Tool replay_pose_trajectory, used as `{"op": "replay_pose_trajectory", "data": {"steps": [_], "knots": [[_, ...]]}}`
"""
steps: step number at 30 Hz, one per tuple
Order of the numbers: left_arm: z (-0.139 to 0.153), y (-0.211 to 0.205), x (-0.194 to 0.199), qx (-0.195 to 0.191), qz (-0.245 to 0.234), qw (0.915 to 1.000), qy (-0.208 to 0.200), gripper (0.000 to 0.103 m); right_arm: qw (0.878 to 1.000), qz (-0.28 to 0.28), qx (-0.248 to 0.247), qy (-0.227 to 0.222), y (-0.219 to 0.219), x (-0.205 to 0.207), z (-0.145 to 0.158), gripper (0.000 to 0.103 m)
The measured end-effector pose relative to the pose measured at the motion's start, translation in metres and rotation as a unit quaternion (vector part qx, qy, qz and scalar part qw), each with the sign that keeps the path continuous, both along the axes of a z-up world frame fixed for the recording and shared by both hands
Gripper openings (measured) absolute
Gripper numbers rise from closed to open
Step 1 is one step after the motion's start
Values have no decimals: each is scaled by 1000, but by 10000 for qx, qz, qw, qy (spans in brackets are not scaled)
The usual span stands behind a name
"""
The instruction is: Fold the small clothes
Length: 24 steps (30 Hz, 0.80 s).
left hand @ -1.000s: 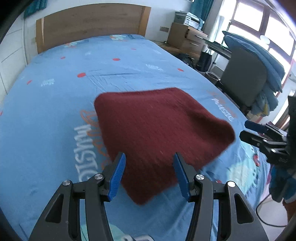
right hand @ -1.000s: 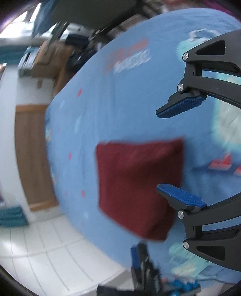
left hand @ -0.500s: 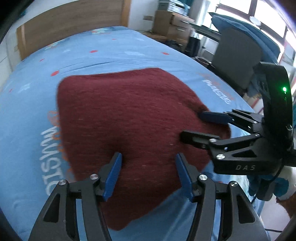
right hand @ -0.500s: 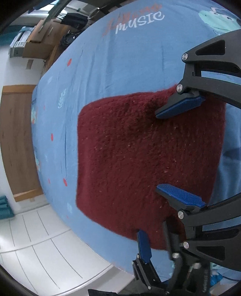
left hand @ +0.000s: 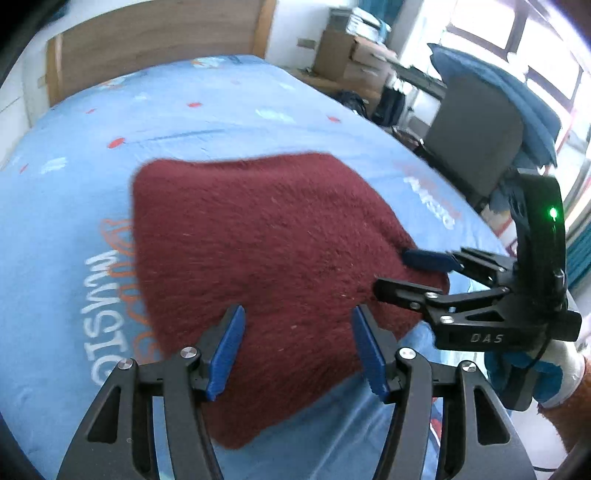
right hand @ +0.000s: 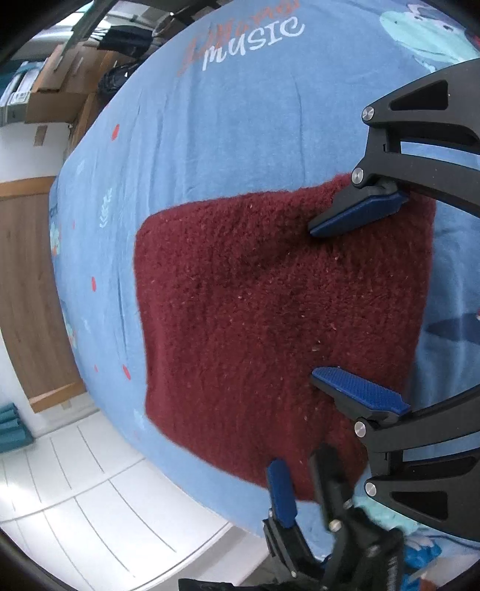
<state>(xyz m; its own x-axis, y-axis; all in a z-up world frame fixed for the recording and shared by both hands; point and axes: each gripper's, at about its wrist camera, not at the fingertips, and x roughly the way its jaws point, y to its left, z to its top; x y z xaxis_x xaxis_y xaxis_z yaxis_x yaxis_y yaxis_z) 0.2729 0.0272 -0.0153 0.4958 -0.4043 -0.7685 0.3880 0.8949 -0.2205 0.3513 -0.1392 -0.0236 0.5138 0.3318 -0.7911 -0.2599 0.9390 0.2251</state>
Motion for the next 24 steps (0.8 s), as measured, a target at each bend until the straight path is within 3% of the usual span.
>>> {"op": "replay_pose_trajectory", "data": {"steps": [5,8,11,15,19,24], "knots": [[12,36,3,-22,526,9986,-60,63,9994,-159,79,-285,-2,-9,28,75],[5,57,12,-183,791,9966,148,65,9986,-432,-36,-307,-8,-1,31,76],[-5,68,23,-437,902,9941,406,65,9983,-579,95,-14,-15,13,18,76],[-20,78,37,-874,1005,9884,726,66,9950,-520,475,706,-21,35,-17,81],[-39,86,52,-1259,1020,9816,1012,77,9877,-396,974,1158,-31,45,-40,87],[-52,91,64,-1761,922,9711,1323,76,9834,-40,1203,1361,-35,48,-52,87]]}}
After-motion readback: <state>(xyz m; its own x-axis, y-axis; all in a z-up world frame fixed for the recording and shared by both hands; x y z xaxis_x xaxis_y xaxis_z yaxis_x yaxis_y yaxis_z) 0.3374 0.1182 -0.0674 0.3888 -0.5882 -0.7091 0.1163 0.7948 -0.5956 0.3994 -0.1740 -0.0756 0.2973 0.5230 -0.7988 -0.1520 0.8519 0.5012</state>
